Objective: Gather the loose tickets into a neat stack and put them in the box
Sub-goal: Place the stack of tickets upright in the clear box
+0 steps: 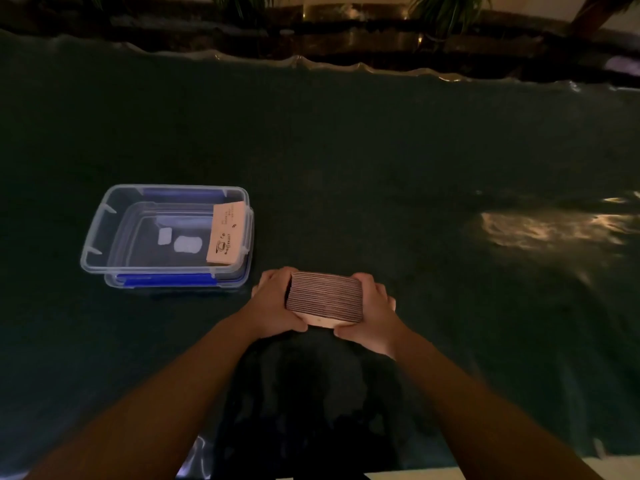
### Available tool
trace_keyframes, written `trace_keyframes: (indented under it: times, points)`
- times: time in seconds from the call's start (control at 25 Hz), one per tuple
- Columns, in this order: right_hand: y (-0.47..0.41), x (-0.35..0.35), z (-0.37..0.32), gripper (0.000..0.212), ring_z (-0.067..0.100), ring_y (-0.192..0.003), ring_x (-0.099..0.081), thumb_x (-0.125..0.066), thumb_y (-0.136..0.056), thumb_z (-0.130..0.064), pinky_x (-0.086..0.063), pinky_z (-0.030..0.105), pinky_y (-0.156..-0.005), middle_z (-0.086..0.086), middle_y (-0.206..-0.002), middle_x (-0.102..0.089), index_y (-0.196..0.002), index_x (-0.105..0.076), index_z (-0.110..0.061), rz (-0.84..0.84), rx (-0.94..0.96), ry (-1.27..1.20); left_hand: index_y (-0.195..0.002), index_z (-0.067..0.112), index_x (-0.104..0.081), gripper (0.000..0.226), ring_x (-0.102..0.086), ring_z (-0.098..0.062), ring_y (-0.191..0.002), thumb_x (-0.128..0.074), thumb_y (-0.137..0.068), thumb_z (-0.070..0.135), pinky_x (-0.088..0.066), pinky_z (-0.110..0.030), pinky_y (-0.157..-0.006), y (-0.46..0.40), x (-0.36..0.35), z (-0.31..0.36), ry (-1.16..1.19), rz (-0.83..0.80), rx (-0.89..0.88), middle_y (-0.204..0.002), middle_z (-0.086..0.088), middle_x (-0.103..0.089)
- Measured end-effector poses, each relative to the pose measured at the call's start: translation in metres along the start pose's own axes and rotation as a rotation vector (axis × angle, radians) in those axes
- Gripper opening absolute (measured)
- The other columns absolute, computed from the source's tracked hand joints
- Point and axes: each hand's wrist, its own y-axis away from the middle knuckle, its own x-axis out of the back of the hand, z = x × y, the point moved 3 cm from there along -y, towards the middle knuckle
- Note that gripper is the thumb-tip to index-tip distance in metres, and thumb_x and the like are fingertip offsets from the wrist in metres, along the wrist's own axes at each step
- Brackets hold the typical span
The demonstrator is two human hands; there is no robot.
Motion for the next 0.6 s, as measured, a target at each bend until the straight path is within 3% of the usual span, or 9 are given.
trace_keyframes:
  times: [0.12,0.2,0.32,0.44,0.6]
  points:
    - [0.016,-0.003,-0.007,0.098,0.019,-0.128,-0.042,-0.089,-0.048,-0.044,-0.042,0.042,-0.102,-0.012,-0.133,-0.043,-0.126,-0.03,-0.058,-0.023,0.003,-0.174,-0.13,0.042,-0.045,0.086,-0.055,-0.015,-0.129,-0.086,-0.065,0.003,-0.047,-0.027,-0.094,0.019,0.005,0.011,0.345,-0.092,-0.018,-0.131,0.011,-0.059]
    - [0.028,-0.008,-0.014,0.099,0.017,-0.128,-0.059,-0.097,-0.049,-0.029,-0.053,0.05,-0.106,-0.009,-0.134,-0.06,-0.13,-0.042,-0.046,-0.054,0.038,-0.409,-0.131,0.037,-0.051,0.083,-0.063,-0.02,-0.126,-0.079,-0.065,-0.007,-0.054,-0.031,-0.09,0.037,0.009,0.017,0.591,-0.087,-0.016,-0.128,0.002,-0.067]
    - [0.039,-0.019,-0.03,0.097,0.016,-0.116,-0.072,-0.099,-0.045,-0.016,-0.06,0.055,-0.099,-0.006,-0.122,-0.074,-0.128,-0.054,-0.036,-0.106,0.027,-0.662,-0.138,0.021,-0.049,0.084,-0.066,-0.032,-0.122,-0.073,-0.062,-0.007,-0.061,-0.042,-0.089,0.061,0.012,0.022,0.917,-0.06,-0.057,-0.129,-0.014,-0.066]
    - [0.046,-0.028,-0.056,0.095,0.021,-0.116,-0.071,-0.097,-0.044,-0.018,-0.064,0.039,-0.084,0.0,-0.127,-0.074,-0.128,-0.056,-0.033,-0.154,-0.023,-0.781,-0.14,0.019,-0.046,0.089,-0.068,-0.033,-0.119,-0.08,-0.06,-0.001,-0.063,-0.043,-0.087,0.076,0.017,0.021,1.087,0.026,-0.065,-0.126,-0.018,-0.066]
    - [0.051,-0.042,-0.103,0.092,0.023,-0.119,-0.07,-0.095,-0.051,-0.022,-0.063,0.042,-0.094,-0.001,-0.129,-0.073,-0.133,-0.054,-0.03,-0.213,-0.034,-0.828,-0.143,0.023,-0.049,0.09,-0.067,-0.031,-0.123,-0.089,-0.062,0.012,-0.059,-0.05,-0.097,0.089,0.025,0.015,1.11,0.088,-0.056,-0.129,-0.014,-0.07]
